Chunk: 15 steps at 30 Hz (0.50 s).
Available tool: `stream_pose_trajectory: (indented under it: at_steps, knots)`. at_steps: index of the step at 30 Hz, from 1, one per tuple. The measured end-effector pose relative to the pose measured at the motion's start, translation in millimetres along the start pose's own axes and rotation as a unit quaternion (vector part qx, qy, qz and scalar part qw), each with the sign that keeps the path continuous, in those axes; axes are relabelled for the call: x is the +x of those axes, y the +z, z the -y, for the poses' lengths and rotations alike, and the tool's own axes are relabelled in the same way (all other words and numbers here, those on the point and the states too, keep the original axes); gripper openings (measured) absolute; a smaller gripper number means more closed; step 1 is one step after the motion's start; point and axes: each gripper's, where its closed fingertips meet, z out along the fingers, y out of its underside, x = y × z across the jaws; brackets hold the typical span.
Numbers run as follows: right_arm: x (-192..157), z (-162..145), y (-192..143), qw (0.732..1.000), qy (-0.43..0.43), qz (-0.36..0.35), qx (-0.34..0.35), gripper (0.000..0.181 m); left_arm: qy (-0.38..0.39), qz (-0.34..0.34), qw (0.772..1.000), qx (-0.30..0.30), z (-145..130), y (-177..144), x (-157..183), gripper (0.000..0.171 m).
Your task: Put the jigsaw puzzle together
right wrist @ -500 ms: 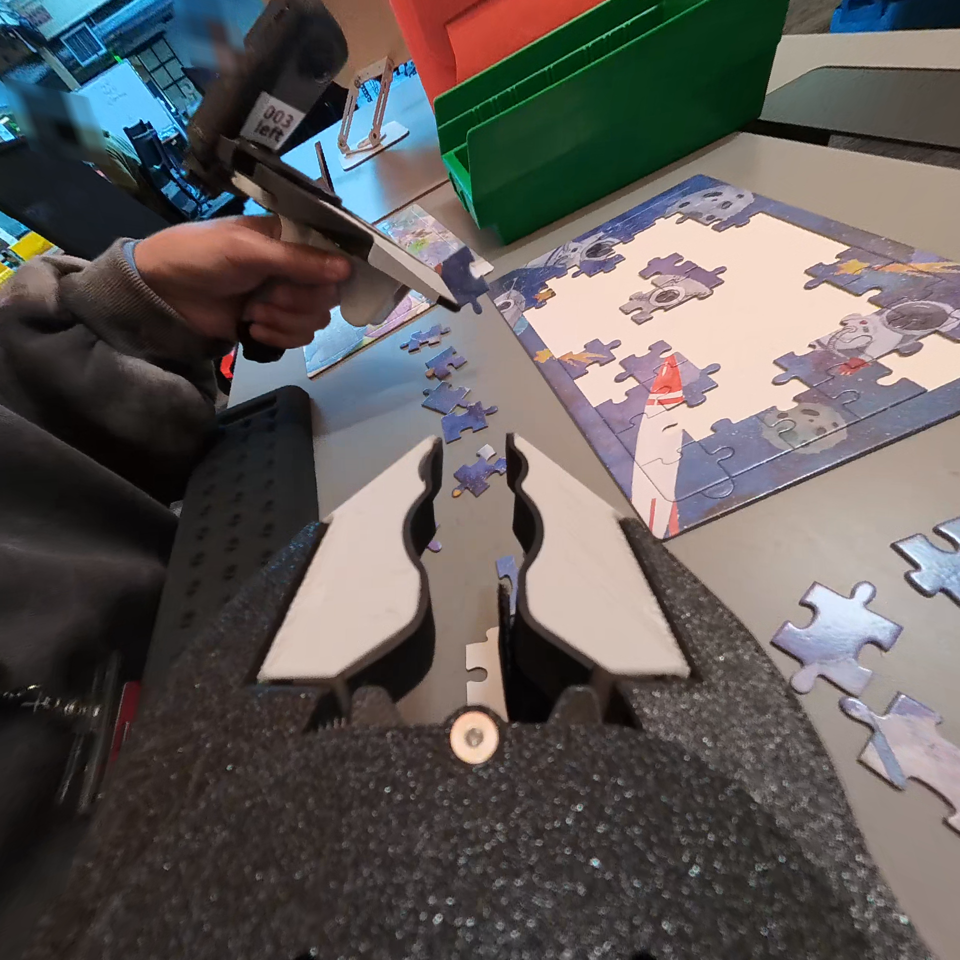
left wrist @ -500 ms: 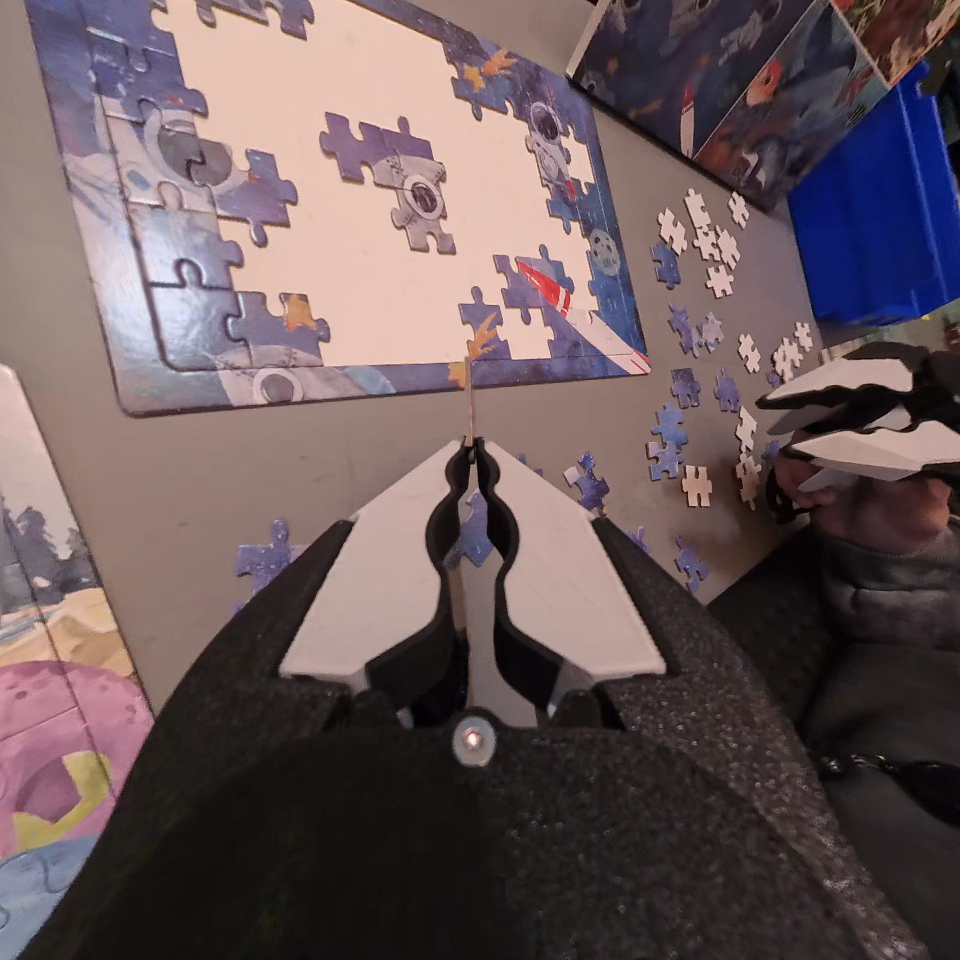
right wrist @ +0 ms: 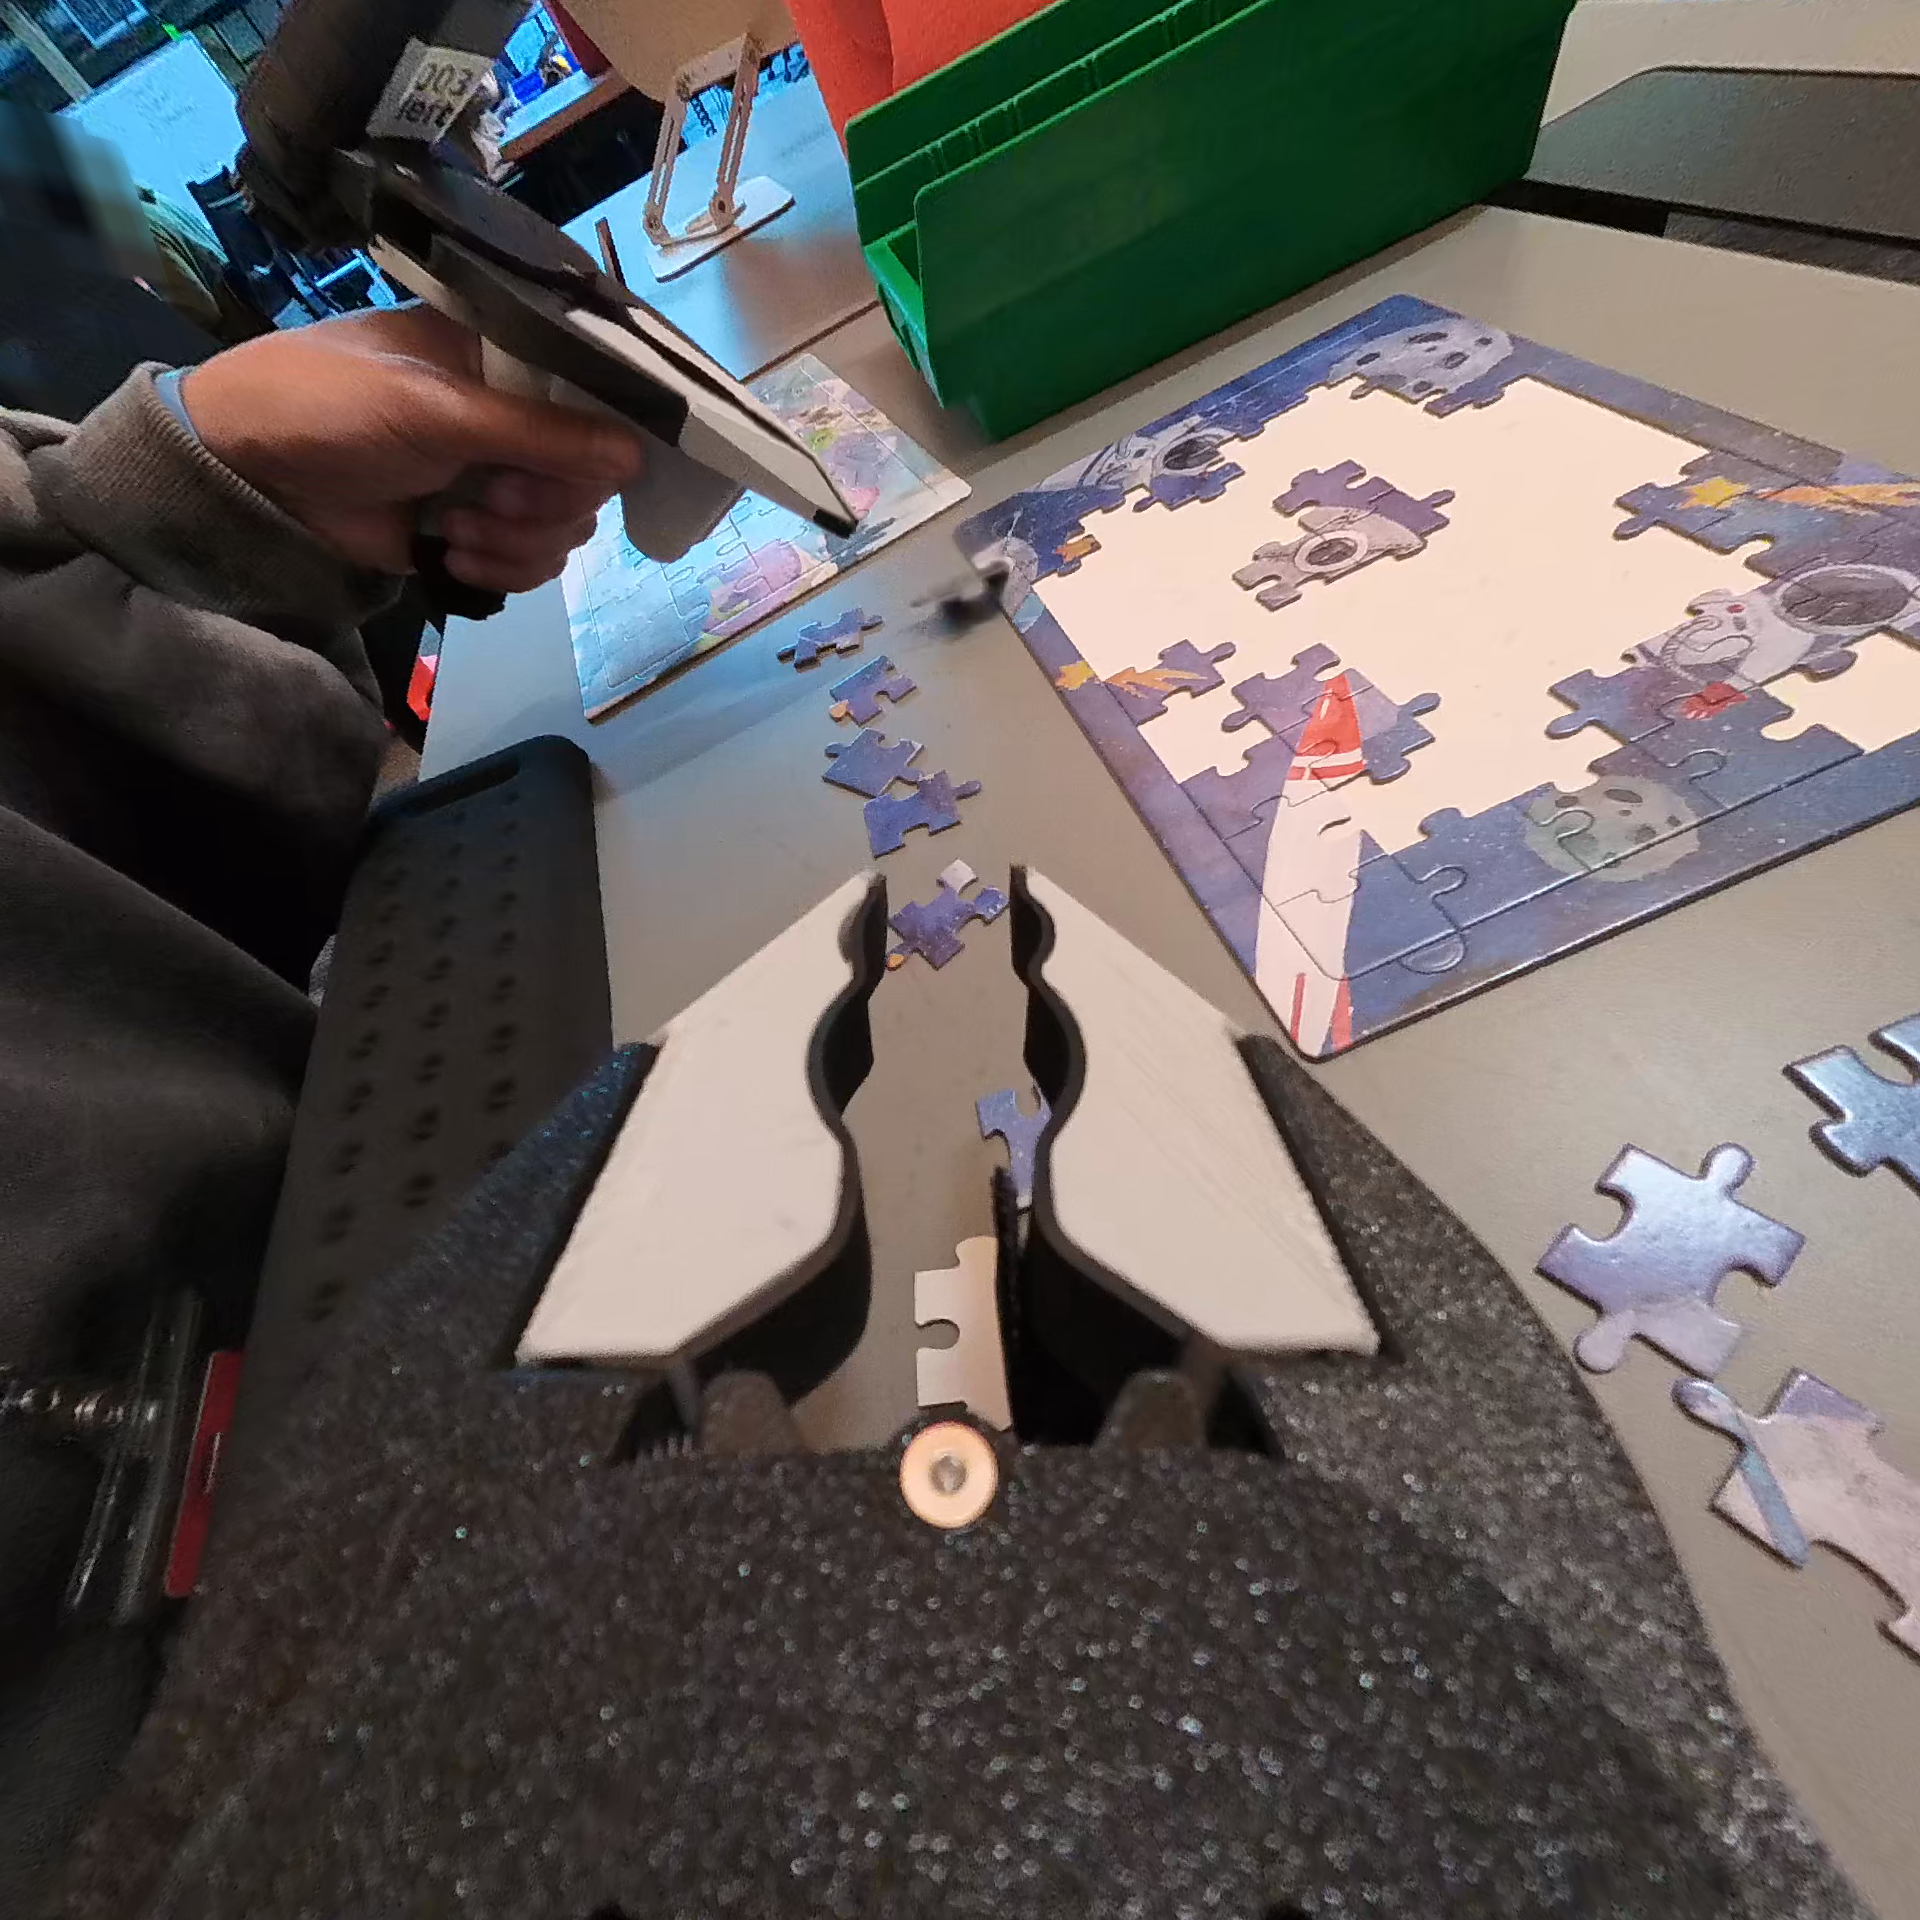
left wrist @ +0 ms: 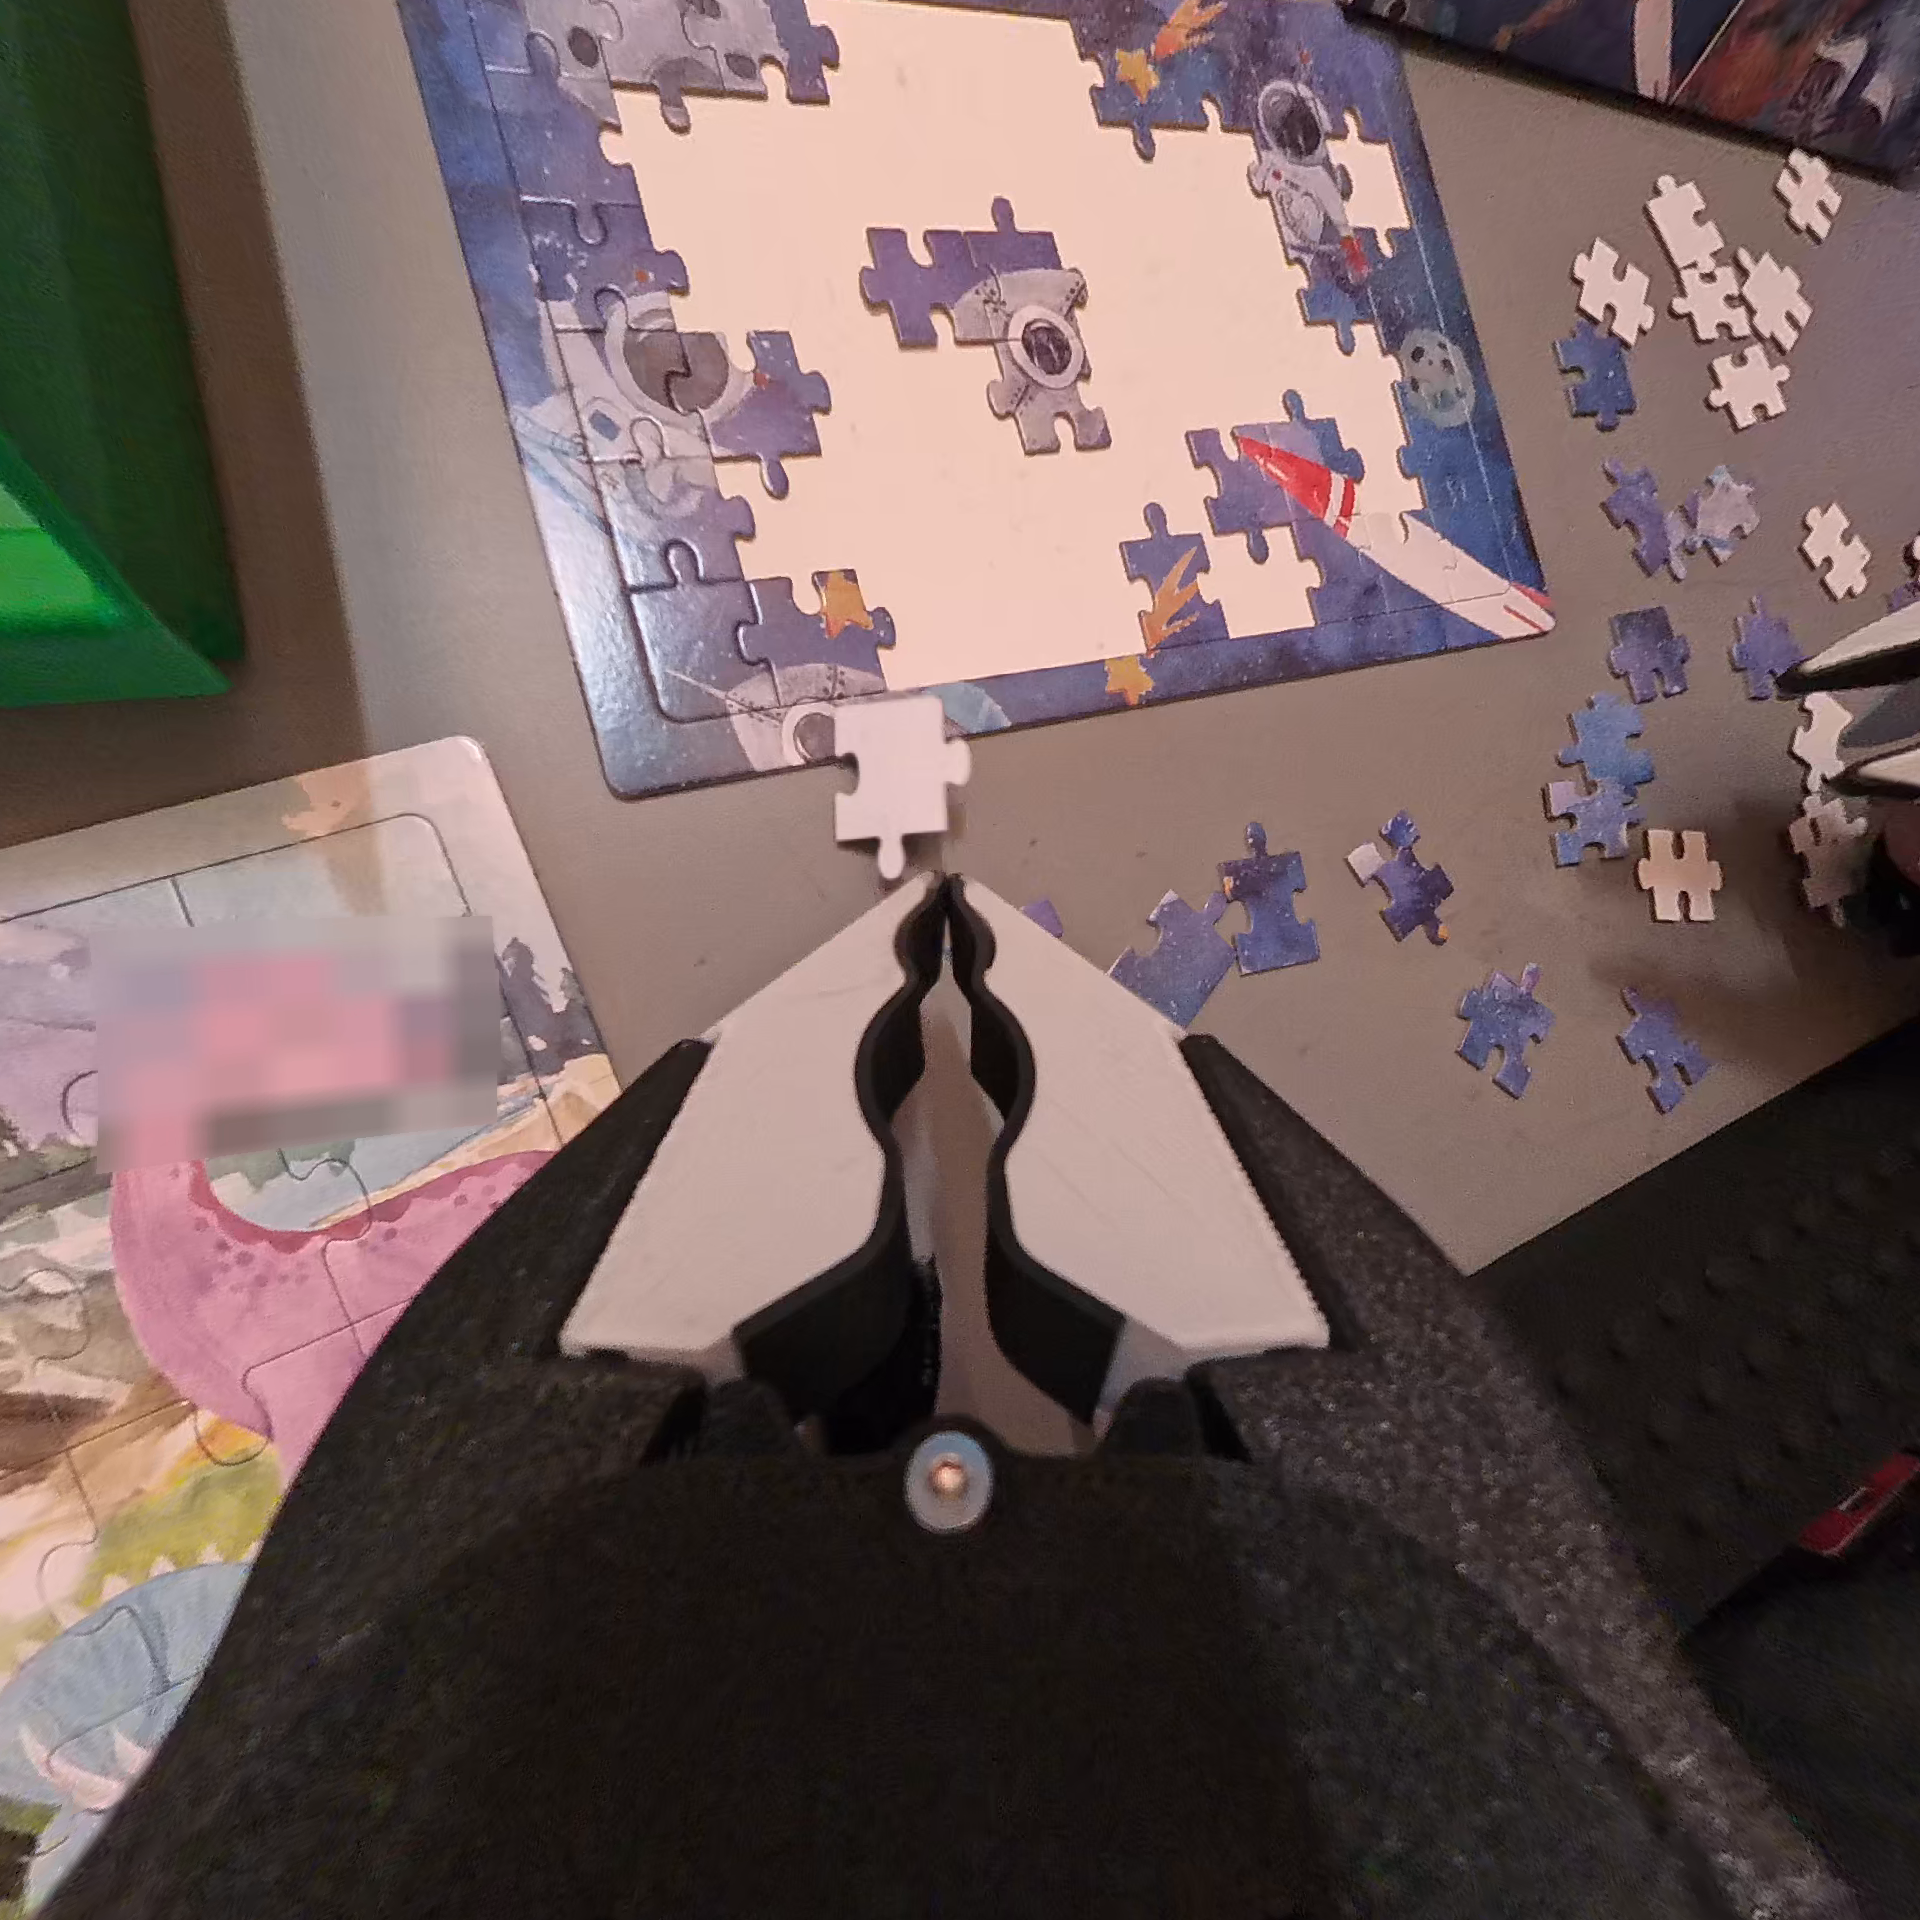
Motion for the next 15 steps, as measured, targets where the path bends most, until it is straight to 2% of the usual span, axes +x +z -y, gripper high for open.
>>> stream_pose_trajectory:
  at_steps: [4, 7, 9, 11, 15]
  knots:
    - [0.4, -1.6, 0.6, 1.0, 0.001, 0.0, -0.003, 0.023, 0.015, 0.003, 1.0, 0.001, -0.8, 3.2, -0.3, 0.0]
    - [0.4, -1.7, 0.8, 1.0, 0.002, 0.0, -0.003, 0.023, 0.05, 0.004, 0.999, 0.006, -0.6, 8.6, 3.6, 0.024]
    - [0.1, -2.2, 1.2, 1.0, 0.003, 0.001, -0.005, 0.023, 0.064, 0.025, 0.998, -0.004, -3.9, 16.7, -0.9, 0.027]
    - [-0.5, -2.3, 1.7, 1.0, 0.001, 0.002, -0.006, 0.023, 0.054, 0.041, 0.998, -0.016, -5.8, 27.4, -2.8, 0.042]
    - [-0.7, -4.6, 2.3, 1.0, -0.002, 0.0, -0.012, 0.023, 0.073, 0.076, 0.994, -0.025, -6.1, 44.0, -5.8, 0.046]
